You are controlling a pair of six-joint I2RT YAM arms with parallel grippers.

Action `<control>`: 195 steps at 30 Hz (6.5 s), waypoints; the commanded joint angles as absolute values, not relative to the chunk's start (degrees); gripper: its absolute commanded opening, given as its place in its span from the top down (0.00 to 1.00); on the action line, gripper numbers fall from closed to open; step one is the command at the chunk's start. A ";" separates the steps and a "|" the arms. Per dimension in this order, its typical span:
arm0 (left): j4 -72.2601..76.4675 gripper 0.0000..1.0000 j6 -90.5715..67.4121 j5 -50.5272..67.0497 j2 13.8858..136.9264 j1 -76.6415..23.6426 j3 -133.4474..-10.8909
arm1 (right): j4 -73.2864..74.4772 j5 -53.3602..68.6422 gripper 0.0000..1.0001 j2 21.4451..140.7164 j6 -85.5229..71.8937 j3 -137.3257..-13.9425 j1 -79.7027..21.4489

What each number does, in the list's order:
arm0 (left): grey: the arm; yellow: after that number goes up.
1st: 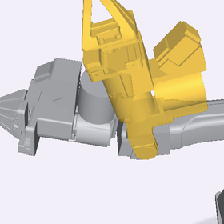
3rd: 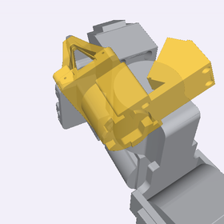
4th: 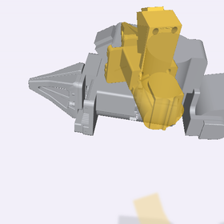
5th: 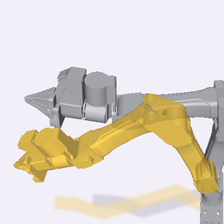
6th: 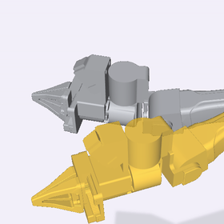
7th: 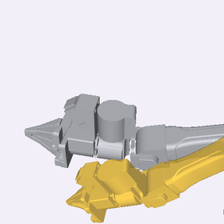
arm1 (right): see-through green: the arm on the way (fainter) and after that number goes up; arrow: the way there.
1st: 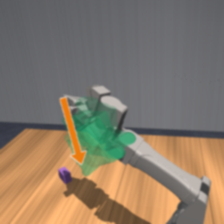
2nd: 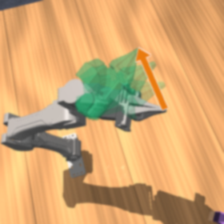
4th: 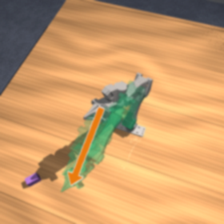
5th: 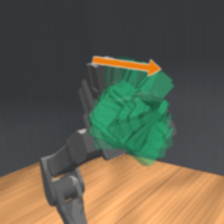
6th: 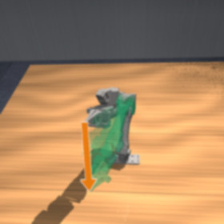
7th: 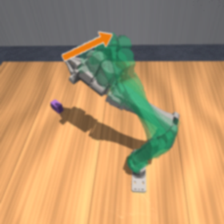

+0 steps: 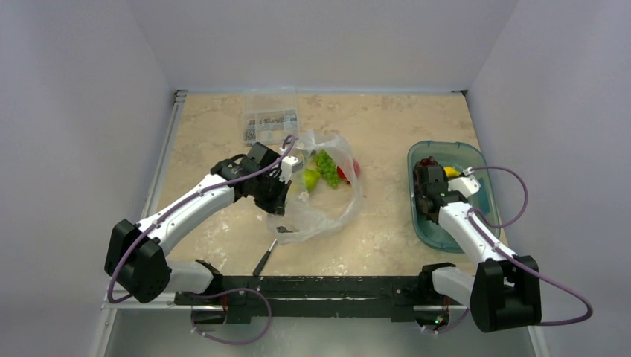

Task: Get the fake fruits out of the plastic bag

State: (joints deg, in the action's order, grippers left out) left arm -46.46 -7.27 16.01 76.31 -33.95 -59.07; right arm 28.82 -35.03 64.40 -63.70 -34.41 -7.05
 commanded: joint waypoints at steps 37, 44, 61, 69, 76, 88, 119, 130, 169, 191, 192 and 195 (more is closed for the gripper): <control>-46.14 1.00 -6.33 15.59 76.19 -34.44 -61.35 | -19.75 8.33 0.34 52.36 -23.48 -39.73 -42.33; -46.14 1.00 -6.47 15.29 76.35 -34.43 -61.35 | -23.81 7.15 0.63 62.95 -24.42 -40.75 -47.74; -46.28 1.00 -6.33 14.26 76.43 -34.45 -61.17 | -28.27 -19.29 0.65 93.96 -27.63 -51.97 -48.54; -46.29 1.00 -6.24 14.75 76.80 -34.45 -61.25 | -26.98 -23.90 0.60 99.20 -29.85 -54.22 -48.52; -46.31 1.00 -6.24 15.27 77.12 -34.41 -61.25 | -27.65 -25.41 0.52 102.21 -28.94 -55.59 -48.23; -46.23 1.00 -6.33 15.83 77.55 -34.41 -61.22 | -28.99 -20.85 0.32 108.44 -28.11 -56.75 -47.99; -46.38 1.00 -6.33 16.17 78.22 -34.66 -61.37 | -23.96 -21.52 0.42 101.82 -26.33 -54.76 -47.55; -46.37 1.00 -6.24 15.99 77.81 -34.84 -61.35 | -24.87 -19.10 0.37 110.37 -26.97 -57.21 -47.55; -46.48 1.00 -6.02 10.38 77.72 -34.92 -61.61 | -22.14 -20.32 0.81 99.35 -28.18 -53.09 -46.94; -44.91 1.00 -6.94 7.21 72.20 -34.84 -60.82 | -19.06 -14.06 0.99 80.09 -32.94 -45.35 -46.59; -44.91 1.00 -6.94 7.50 72.27 -34.86 -60.82 | -19.22 -12.37 1.00 80.40 -33.75 -45.82 -46.58; -45.00 1.00 -6.94 7.58 72.29 -34.80 -60.82 | -19.39 -8.05 1.00 80.93 -35.56 -47.65 -46.58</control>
